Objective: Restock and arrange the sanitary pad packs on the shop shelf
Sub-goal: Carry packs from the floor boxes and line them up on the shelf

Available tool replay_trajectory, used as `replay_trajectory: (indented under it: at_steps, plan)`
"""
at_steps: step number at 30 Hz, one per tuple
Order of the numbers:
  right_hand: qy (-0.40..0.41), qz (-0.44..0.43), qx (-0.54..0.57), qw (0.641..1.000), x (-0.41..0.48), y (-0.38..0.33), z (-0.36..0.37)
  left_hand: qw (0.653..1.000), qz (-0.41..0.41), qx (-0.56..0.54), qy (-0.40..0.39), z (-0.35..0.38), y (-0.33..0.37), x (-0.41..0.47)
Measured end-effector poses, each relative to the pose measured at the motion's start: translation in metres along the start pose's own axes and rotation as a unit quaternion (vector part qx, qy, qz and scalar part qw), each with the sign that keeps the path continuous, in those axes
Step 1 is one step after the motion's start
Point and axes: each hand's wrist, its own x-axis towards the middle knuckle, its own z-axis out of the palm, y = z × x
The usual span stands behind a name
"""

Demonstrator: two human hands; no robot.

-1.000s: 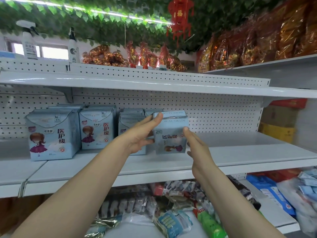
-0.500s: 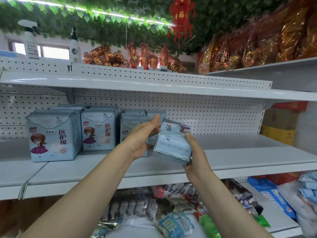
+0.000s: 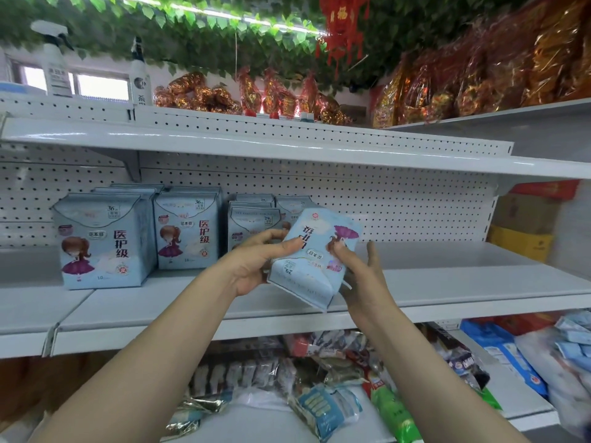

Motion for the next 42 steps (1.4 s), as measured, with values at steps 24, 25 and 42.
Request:
replay_trajectory:
  at_steps: [24,25,42]
  plan:
    - [0.001,0.014,-0.05,0.999,0.001,0.025,0.012,0.991,0.046,0.082,0.095,-0.041,0.035,-0.007]
    - [-0.018,0.011,-0.059,0.998,0.002,0.024,0.012,0.989,0.052,0.113,0.085,-0.044,0.04,-0.008]
    - [-0.082,-0.039,-0.302,0.949,0.016,0.061,0.046,0.966,0.073,0.22,0.116,-0.072,0.046,0.003]
